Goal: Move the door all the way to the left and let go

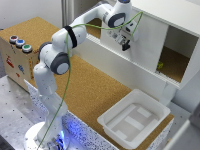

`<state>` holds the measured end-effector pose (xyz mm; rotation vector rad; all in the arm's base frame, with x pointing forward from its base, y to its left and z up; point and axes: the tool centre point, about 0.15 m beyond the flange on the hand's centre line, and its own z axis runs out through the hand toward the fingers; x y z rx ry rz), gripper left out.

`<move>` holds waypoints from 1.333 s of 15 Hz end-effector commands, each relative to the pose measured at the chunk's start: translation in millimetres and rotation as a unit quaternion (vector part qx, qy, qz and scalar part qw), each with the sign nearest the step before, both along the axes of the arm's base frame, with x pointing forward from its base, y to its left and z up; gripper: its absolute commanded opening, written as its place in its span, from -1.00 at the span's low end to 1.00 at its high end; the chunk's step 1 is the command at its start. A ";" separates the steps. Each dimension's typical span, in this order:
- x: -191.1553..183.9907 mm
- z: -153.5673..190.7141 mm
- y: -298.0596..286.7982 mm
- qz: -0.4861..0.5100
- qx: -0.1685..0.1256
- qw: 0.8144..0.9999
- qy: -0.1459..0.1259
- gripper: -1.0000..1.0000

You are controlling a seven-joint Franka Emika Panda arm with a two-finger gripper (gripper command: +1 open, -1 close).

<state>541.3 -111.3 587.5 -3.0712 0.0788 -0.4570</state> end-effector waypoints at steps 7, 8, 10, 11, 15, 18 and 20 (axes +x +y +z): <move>50.5 -57.5 129.1 -0.067 -0.072 0.995 -0.013 -1.00; 51.0 -56.2 136.8 -0.068 -0.074 0.995 -0.012 -1.00; 54.0 -56.0 153.0 -0.067 -0.082 0.994 -0.010 -1.00; 55.9 -57.2 158.9 -0.065 -0.080 0.995 -0.008 -1.00; 65.1 -60.3 187.5 -0.050 -0.074 0.996 -0.004 -1.00; 69.1 -59.0 203.5 -0.038 -0.069 0.997 -0.007 -1.00; 71.2 -57.6 217.7 -0.027 -0.067 0.997 -0.010 -1.00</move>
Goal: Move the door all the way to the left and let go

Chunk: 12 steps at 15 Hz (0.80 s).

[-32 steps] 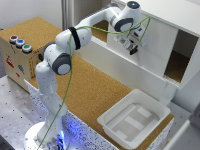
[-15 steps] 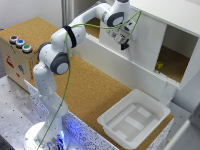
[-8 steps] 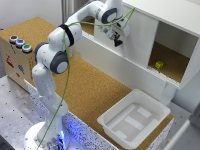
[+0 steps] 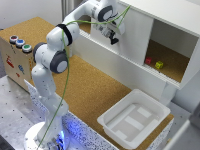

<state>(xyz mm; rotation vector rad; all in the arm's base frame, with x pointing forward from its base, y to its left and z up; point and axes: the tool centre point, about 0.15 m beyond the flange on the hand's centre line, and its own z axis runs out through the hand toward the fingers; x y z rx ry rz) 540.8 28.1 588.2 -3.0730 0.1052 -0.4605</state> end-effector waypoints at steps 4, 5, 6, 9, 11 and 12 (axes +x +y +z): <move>73.9 -56.9 100.7 0.001 -0.065 0.998 -0.011 -1.00; 73.9 -56.1 104.7 0.005 -0.065 0.998 -0.012 -1.00; 73.8 -55.4 111.1 0.010 -0.065 0.998 -0.013 -1.00; 73.6 -54.2 123.9 0.021 -0.063 0.998 -0.015 -1.00; 73.2 -54.3 132.0 0.027 -0.061 0.998 -0.016 -1.00; 72.5 -54.4 135.0 0.031 -0.060 0.998 -0.016 -1.00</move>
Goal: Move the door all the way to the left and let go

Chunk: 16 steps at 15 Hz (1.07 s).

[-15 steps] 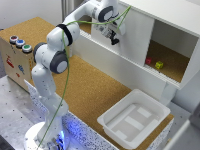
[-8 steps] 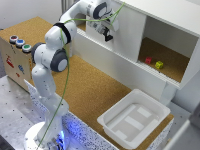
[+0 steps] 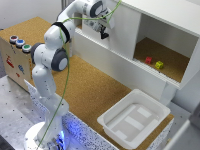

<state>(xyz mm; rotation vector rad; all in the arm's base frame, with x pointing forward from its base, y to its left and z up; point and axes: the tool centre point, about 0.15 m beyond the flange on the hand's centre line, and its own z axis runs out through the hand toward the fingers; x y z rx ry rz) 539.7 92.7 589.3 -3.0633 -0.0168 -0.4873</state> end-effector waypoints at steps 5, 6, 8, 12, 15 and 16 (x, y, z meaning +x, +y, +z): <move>69.8 -52.6 84.2 0.009 -0.048 0.999 -0.006 -1.00; 66.1 -50.9 85.4 0.008 -0.047 0.999 -0.006 1.00; 57.7 -49.0 83.9 0.012 -0.037 0.999 -0.004 1.00; 41.3 -43.2 93.7 0.032 -0.027 0.999 -0.005 1.00; 36.6 -44.7 103.9 0.052 -0.022 0.998 -0.006 1.00; 35.7 -44.6 110.0 0.067 -0.029 0.997 -0.018 1.00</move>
